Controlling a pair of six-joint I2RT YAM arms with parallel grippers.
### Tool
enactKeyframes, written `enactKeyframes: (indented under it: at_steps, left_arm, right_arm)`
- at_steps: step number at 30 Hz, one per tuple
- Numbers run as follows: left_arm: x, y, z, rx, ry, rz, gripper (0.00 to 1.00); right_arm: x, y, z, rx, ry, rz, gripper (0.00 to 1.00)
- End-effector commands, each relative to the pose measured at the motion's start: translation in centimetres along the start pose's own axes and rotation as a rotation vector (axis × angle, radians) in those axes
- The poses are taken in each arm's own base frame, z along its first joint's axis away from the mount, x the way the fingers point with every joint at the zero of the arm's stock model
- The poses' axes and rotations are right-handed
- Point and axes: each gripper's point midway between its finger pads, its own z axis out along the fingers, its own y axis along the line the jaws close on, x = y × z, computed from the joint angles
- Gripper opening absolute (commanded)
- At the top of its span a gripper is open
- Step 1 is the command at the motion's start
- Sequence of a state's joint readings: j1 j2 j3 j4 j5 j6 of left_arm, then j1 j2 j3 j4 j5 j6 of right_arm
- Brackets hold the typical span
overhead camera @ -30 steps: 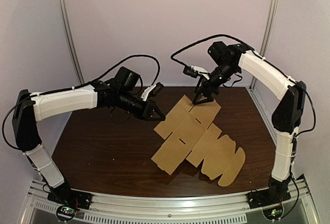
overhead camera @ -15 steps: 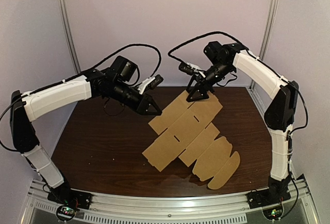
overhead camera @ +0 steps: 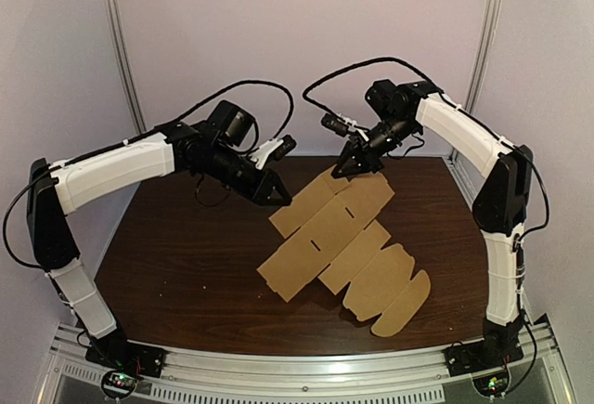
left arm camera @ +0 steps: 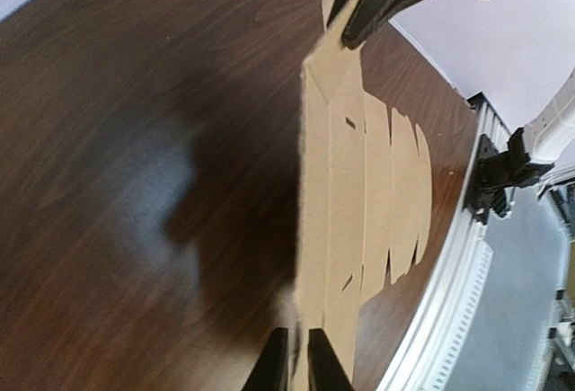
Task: Fold the paper box
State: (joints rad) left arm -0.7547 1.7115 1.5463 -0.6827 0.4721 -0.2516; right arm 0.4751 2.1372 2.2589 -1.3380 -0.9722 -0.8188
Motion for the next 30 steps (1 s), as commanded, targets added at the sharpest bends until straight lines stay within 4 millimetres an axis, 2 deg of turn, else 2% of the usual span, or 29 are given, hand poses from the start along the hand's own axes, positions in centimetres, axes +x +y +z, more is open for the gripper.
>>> enactKeyframes:
  at_steps: [1,4,7,10,16,21,26,30]
  left_arm:
    - [-1.8,1.3,-1.2,-0.109,-0.094,0.017,0.19]
    - [-1.9,2.3,-0.8,-0.145,-0.14,0.009,0.31]
    - [-2.1,4.0,-0.2,-0.188,-0.218,-0.012,0.44]
    - [-2.3,3.3,0.8,-0.091,-0.311,-0.008,0.5]
    - [-3.3,2.3,3.1,0.026,-0.335,0.017,0.5]
    - [-4.2,1.7,4.8,0.098,-0.309,0.016,0.45]
    - [-4.4,1.3,5.8,0.135,-0.273,-0.003,0.34]
    - [-4.1,1.5,6.1,0.128,-0.244,-0.011,0.33]
  right_arm:
    - [3.7,4.6,-1.9,-0.164,0.082,0.404,0.0]
    - [4.1,4.0,-2.5,-0.171,0.051,0.443,0.0]
    - [3.6,3.5,-3.8,-0.186,-0.026,0.486,0.0]
    - [3.4,2.2,-5.0,-0.168,-0.094,0.538,0.0]
    - [4.3,0.3,-6.1,-0.119,-0.149,0.577,0.0]
    - [4.7,0.1,-6.3,-0.1,-0.159,0.587,0.0]
    - [5.1,-0.1,-6.2,-0.075,-0.172,0.594,0.0]
    - [5.1,-0.2,-6.4,-0.067,-0.176,0.592,0.0]
